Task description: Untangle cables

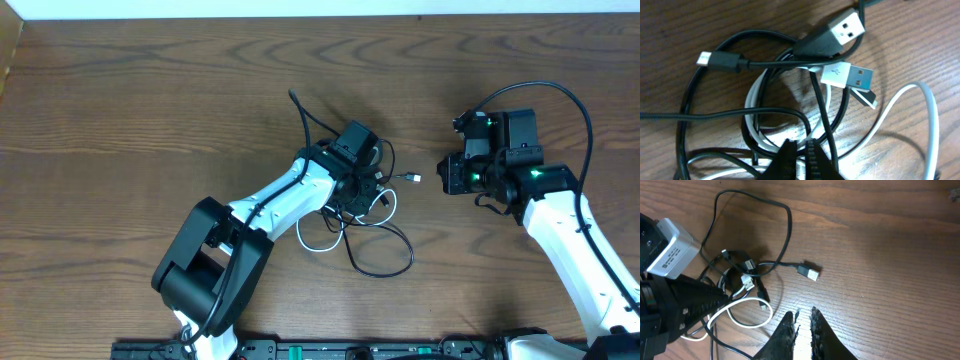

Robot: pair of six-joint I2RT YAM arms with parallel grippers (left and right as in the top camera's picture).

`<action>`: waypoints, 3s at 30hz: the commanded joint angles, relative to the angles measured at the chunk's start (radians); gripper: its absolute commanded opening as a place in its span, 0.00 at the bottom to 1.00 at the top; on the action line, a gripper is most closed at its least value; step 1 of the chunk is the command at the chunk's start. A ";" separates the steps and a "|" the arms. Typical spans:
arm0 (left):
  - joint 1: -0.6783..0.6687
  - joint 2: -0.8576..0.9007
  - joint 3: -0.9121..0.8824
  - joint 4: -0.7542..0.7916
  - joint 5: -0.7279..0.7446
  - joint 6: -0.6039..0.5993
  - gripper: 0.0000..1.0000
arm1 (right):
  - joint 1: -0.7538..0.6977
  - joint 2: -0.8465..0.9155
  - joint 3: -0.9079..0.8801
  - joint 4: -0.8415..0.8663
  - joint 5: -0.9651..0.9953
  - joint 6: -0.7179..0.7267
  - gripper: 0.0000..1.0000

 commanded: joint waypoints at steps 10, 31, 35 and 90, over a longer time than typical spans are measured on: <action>0.003 -0.151 0.032 -0.009 0.150 0.005 0.17 | 0.002 -0.008 0.012 -0.033 -0.098 -0.056 0.12; -0.029 -0.042 -0.004 0.036 0.122 0.005 0.44 | 0.002 -0.008 0.012 -0.034 -0.115 -0.065 0.15; -0.027 -0.056 0.008 0.046 0.159 0.005 0.07 | 0.002 -0.008 0.012 -0.033 -0.115 -0.065 0.16; 0.103 -0.338 0.049 -0.031 -0.071 -0.051 0.36 | 0.011 -0.011 0.012 0.116 -0.114 -0.008 0.01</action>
